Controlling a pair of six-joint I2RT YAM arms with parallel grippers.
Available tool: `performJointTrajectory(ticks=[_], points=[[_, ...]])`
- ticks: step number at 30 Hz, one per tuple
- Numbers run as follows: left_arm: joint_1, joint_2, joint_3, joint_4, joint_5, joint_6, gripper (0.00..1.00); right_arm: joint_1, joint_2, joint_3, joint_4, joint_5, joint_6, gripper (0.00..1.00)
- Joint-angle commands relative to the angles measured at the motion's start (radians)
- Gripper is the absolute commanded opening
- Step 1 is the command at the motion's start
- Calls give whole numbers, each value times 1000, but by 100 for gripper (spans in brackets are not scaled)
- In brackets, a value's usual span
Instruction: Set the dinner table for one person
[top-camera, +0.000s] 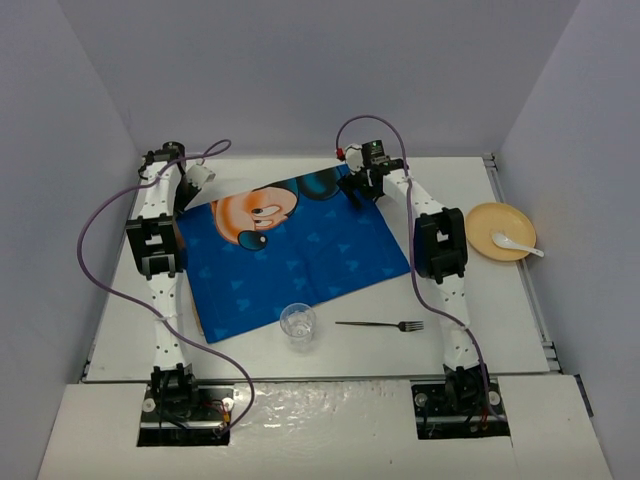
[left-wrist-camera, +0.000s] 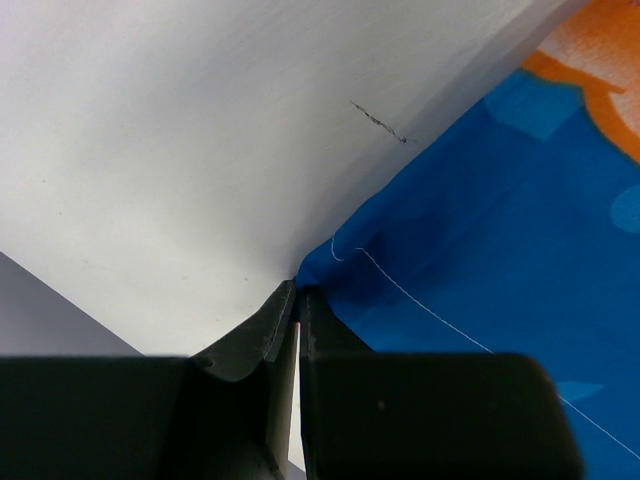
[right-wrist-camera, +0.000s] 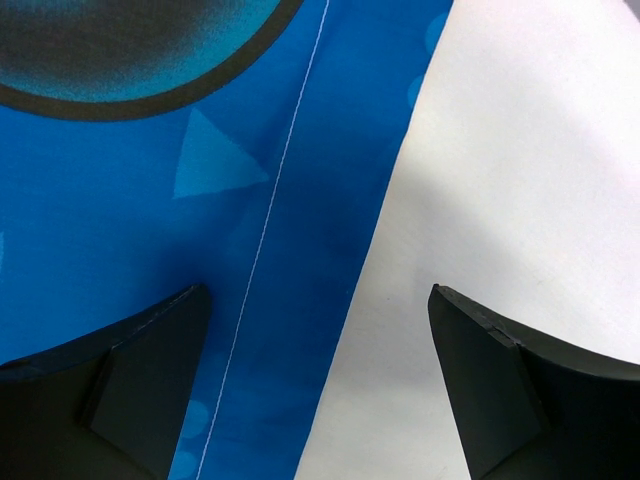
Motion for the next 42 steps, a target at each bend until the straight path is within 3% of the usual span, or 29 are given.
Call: performJointTrajectory(ticks=[1, 6, 9, 12, 15, 18, 19, 23, 42], points=[[-5, -92, 16, 47, 40, -19, 0, 8, -100, 25, 65, 76, 17, 89], [-16, -120, -4, 95, 16, -32, 0, 20, -98, 49, 84, 44, 12, 81], [-24, -132, -12, 106, 3, -30, 0, 39, -72, 116, 83, 47, -9, 85], [-24, -133, -12, 115, -7, -34, 0, 35, -13, 169, 84, -5, 7, 82], [-25, -141, -24, 133, -9, -46, 0, 29, 42, 178, 83, -82, 41, 61], [-29, -137, -22, 146, -17, -54, 0, 34, 67, 137, 81, -93, 65, 15], [-30, -129, -11, 142, -29, -54, 0, 33, 68, 119, 79, -90, 68, 3], [-36, -78, 70, 98, -46, -48, 0, 23, 46, 3, 81, -68, 54, 0], [-82, 7, 140, 121, -61, -19, 0, -58, -120, -468, 56, 146, 65, 0]])
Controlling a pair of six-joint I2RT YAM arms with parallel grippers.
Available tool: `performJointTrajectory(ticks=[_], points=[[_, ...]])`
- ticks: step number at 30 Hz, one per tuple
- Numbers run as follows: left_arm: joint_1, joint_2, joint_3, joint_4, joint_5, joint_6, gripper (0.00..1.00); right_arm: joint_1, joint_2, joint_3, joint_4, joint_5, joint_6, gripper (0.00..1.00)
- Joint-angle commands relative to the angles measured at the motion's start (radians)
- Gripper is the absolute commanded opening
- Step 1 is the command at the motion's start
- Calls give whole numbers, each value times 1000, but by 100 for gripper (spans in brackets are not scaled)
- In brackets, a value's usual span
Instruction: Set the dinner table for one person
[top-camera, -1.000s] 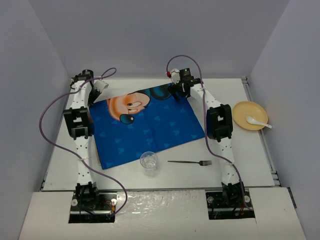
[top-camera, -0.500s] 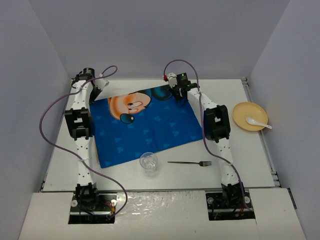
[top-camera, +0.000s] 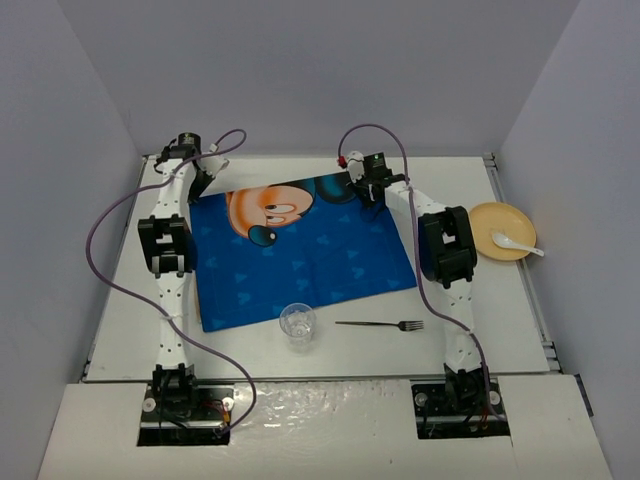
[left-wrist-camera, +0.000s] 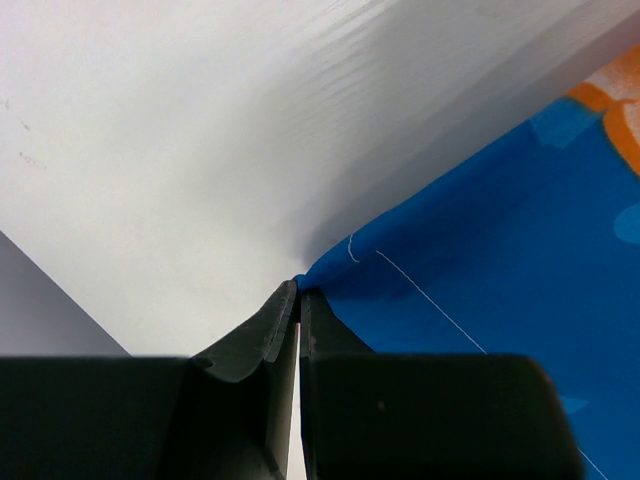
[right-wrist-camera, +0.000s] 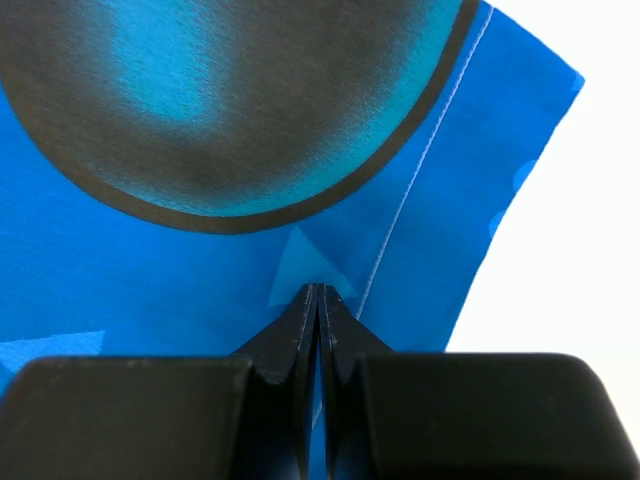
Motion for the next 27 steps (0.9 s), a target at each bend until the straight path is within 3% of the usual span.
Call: performJointTrajectory(ticks=[1, 10, 13, 14, 16, 17, 18, 23, 27], points=[[-13, -8, 78, 19, -45, 22, 0, -60, 4, -143, -221, 125, 38, 0], [-41, 30, 125, 80, -92, 23, 0, -85, -71, -288, -215, 109, 105, 0], [-56, 23, 123, 168, -143, -24, 1, -93, -60, -268, -213, 109, 102, 0], [-72, 12, 116, 203, -158, -39, 14, -93, -53, -250, -214, 109, 99, 0], [-72, -40, 54, 300, -208, -64, 66, -91, -47, -208, -215, 82, 87, 0], [-72, -67, 18, 346, -231, -74, 88, -90, -46, -191, -216, 68, 81, 4], [-74, -89, -10, 381, -247, -77, 97, -90, -45, -176, -217, 66, 77, 17], [-70, -190, -42, 424, -287, -118, 97, -90, -48, -81, -231, 80, 72, 54], [-71, -265, -52, 365, -259, -149, 97, -89, -83, -36, -231, 89, 70, 59]])
